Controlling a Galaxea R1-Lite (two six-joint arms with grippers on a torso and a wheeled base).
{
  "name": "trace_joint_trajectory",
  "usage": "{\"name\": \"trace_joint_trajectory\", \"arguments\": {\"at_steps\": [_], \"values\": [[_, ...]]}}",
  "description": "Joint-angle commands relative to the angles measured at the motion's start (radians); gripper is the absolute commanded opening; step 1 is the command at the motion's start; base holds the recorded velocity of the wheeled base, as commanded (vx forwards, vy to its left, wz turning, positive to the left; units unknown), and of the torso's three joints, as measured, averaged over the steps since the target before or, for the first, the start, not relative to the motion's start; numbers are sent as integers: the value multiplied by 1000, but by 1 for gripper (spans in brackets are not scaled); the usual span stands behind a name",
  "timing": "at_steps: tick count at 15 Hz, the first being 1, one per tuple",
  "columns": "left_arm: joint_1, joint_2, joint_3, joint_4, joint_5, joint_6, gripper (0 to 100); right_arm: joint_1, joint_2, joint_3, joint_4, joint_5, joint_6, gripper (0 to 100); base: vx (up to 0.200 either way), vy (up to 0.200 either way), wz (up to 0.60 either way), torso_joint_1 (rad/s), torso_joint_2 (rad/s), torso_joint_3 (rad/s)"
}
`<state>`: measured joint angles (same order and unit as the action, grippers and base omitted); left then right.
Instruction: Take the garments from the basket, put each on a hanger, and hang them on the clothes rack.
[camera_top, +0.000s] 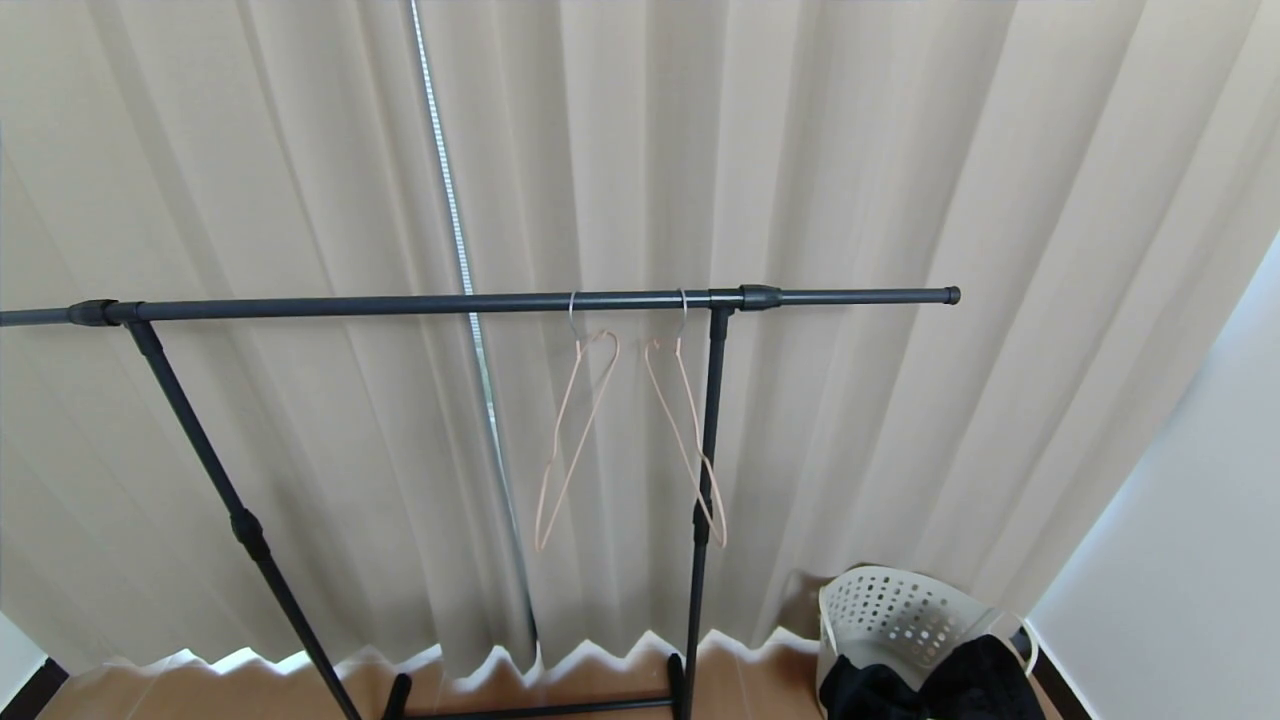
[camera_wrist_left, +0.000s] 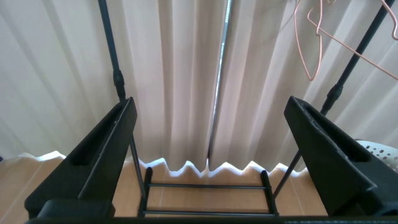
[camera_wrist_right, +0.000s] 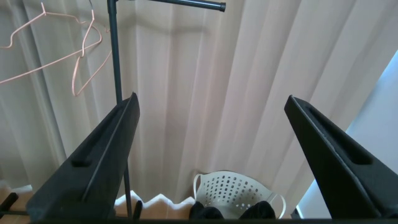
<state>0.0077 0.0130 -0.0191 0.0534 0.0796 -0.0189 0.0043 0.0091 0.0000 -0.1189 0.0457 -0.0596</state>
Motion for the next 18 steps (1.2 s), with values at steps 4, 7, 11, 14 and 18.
{"name": "trace_joint_trajectory", "arguments": {"at_steps": [4,7,11,14,18], "values": [[0,1,1,0,0,-1,100,0,2,0,-1,0,0,100,0,0,0,0,0,0],[0,1,-1,0,0,1,100,0,2,0,-1,0,0,100,0,0,0,0,0,0],[0,1,-1,0,0,-1,100,0,2,0,-1,0,0,100,0,0,0,0,0,0],[0,1,1,0,0,-1,100,0,2,0,-1,-1,0,100,0,0,0,0,0,0],[0,1,-1,0,0,1,100,0,2,0,-1,-14,1,100,0,0,0,0,0,0]]}}
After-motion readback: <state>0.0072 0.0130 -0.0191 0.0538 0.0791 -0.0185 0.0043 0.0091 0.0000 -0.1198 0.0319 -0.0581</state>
